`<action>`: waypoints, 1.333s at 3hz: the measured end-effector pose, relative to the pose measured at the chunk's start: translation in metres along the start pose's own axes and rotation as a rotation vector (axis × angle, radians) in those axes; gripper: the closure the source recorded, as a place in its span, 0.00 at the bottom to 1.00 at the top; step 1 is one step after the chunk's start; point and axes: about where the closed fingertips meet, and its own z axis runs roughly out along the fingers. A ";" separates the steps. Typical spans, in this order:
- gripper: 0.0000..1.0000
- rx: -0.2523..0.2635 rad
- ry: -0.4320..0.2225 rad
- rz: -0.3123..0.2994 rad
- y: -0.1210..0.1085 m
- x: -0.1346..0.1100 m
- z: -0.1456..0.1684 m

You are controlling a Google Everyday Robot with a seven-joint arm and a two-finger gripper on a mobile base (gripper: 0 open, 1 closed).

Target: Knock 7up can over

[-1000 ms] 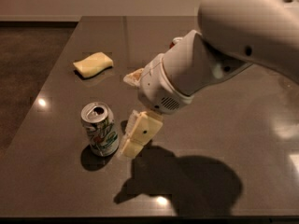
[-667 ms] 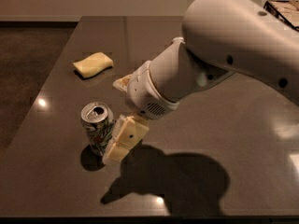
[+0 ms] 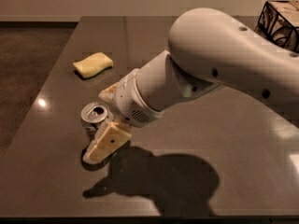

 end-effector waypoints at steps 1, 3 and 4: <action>0.49 -0.010 -0.027 0.001 0.006 -0.012 0.008; 0.95 0.027 0.054 0.009 -0.003 -0.015 -0.016; 1.00 0.085 0.209 0.013 -0.016 -0.002 -0.047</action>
Offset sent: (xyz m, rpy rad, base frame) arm -0.0003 0.0141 0.0042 0.0322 0.0337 -0.0117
